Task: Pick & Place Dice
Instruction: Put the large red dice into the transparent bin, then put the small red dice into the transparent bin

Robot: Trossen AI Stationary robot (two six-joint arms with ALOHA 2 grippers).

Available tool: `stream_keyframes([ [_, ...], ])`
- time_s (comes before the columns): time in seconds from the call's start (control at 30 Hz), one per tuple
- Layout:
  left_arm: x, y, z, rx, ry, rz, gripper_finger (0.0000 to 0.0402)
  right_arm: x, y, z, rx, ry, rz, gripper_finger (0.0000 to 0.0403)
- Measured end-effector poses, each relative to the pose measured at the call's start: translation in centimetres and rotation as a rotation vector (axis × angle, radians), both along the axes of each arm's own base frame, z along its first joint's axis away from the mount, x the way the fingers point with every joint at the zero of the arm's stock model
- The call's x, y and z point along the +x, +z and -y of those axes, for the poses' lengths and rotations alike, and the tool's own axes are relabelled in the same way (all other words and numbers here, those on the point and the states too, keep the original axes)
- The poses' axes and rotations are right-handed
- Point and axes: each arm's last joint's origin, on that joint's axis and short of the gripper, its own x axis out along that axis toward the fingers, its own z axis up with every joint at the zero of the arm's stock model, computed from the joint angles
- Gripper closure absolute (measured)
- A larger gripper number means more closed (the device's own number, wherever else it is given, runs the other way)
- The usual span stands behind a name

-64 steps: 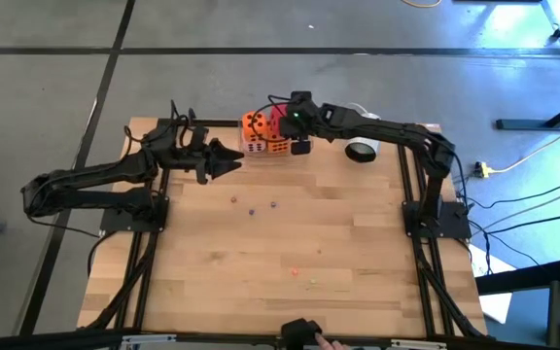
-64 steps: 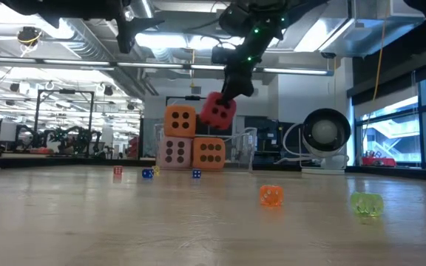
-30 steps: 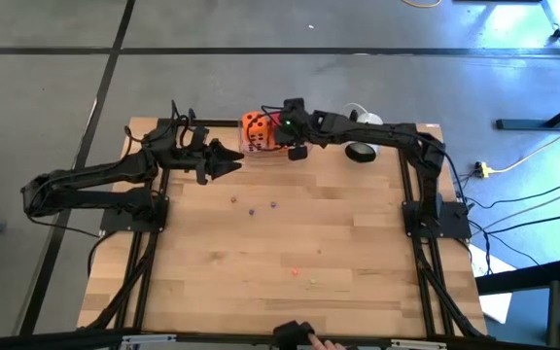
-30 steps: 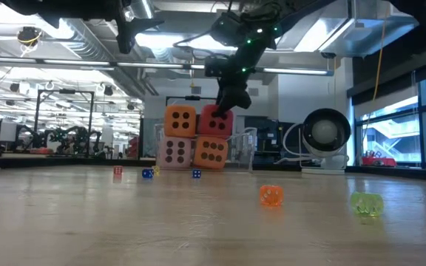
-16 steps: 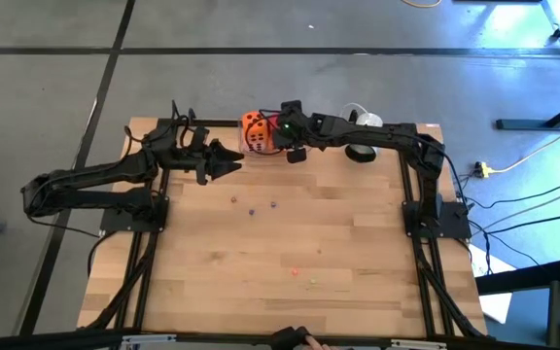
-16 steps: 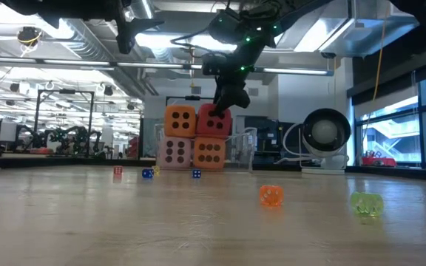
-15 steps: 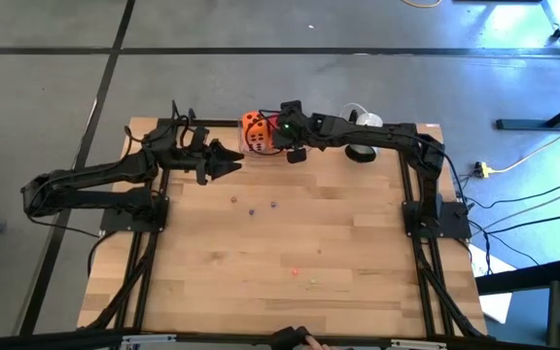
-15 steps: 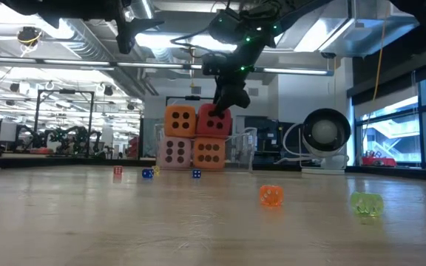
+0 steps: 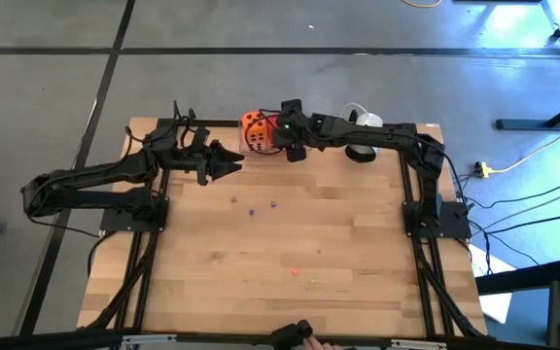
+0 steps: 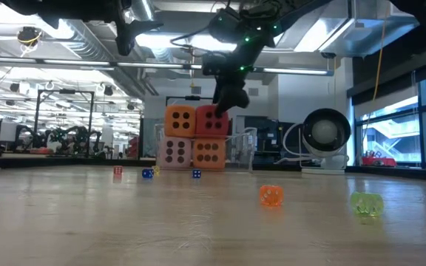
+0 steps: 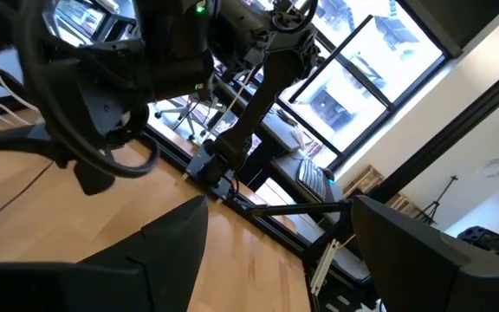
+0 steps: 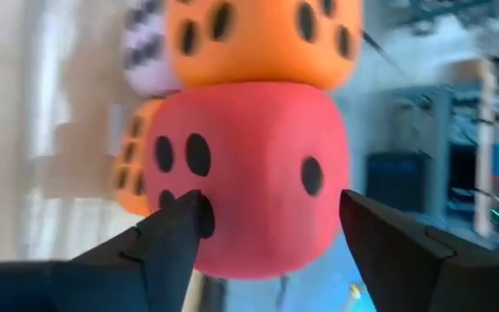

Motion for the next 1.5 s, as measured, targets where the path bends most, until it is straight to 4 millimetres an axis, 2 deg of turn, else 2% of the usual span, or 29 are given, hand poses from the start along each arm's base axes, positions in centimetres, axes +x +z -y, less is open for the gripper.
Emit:
stream_keyframes([
  [0.17,0.0,0.0,0.0,0.0,0.0,0.0,0.0121,0.3,0.7,0.4,-0.104,-0.082,0.059,0.0117],
  [0.4,0.0,0.0,0.0,0.0,-0.01,-0.001,0.0121,0.5,0.9,0.4,-0.113,-0.083,0.08,0.0117],
  [0.87,0.0,0.0,0.2,0.021,-0.051,-0.006,0.0121,0.6,0.7,0.1,-0.004,-0.05,0.134,0.0119],
  [1.07,-0.1,-0.3,0.0,0.025,-0.04,-0.035,0.0121,0.5,1.3,-0.1,0.069,-0.038,0.195,0.0119],
  [1.2,-0.1,-0.5,-0.2,0.03,-0.027,-0.053,0.0121,0.2,2.3,-0.3,0.106,-0.026,0.244,0.012],
  [1.33,-0.2,-0.7,-0.4,0.065,-0.016,-0.072,0.0121,-0.7,4.3,-0.5,0.149,-0.071,0.343,0.012],
  [1.5,-0.2,-0.9,-0.4,0.117,-0.014,-0.096,0.0121,-2.9,7.5,-1.5,0.377,-0.095,0.5,0.012],
])
